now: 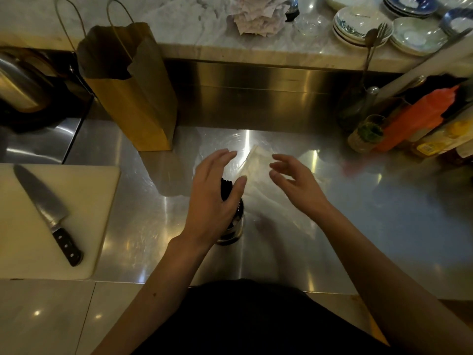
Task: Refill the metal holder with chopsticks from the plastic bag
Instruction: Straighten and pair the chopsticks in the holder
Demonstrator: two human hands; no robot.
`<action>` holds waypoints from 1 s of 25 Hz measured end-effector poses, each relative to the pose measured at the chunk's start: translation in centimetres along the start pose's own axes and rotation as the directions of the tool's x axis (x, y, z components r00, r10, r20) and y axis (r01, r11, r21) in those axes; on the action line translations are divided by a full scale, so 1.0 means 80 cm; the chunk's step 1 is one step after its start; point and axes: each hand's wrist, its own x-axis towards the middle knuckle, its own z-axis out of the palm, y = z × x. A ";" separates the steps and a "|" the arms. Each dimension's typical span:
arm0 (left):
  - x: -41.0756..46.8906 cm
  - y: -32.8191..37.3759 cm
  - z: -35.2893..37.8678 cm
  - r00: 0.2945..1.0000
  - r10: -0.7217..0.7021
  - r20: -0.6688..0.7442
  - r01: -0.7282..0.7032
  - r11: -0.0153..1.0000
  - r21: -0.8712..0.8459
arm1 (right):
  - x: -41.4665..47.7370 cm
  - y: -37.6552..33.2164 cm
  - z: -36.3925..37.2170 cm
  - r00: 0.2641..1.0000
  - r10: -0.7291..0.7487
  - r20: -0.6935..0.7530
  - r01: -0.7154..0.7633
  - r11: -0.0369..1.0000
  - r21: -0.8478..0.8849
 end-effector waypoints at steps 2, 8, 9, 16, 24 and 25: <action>0.002 0.021 0.014 1.000 0.009 -0.005 -0.009 0.999 -0.045 | 0.009 0.008 -0.015 0.999 -0.001 -0.036 0.000 1.000 -0.023; 0.002 0.070 0.092 0.979 -0.205 0.015 0.202 0.946 -0.254 | 0.045 0.057 -0.059 1.000 -0.011 -0.017 0.010 0.997 -0.079; 0.001 0.071 0.107 0.964 -0.263 0.027 0.260 0.925 -0.278 | 0.052 0.066 -0.064 1.000 -0.016 -0.009 0.015 0.994 -0.105; 0.003 0.056 0.204 0.816 -0.575 0.057 0.575 0.796 -0.189 | 0.098 0.124 -0.085 0.992 0.015 0.127 0.020 0.963 -0.270; -0.008 0.013 0.255 0.593 -0.805 0.002 0.791 0.582 -0.188 | 0.143 0.170 -0.079 0.923 0.178 0.340 -0.024 0.912 -0.409; -0.007 0.010 0.257 0.581 -0.814 -0.002 0.795 0.569 -0.211 | 0.146 0.174 -0.077 0.916 0.190 0.352 -0.033 0.914 -0.405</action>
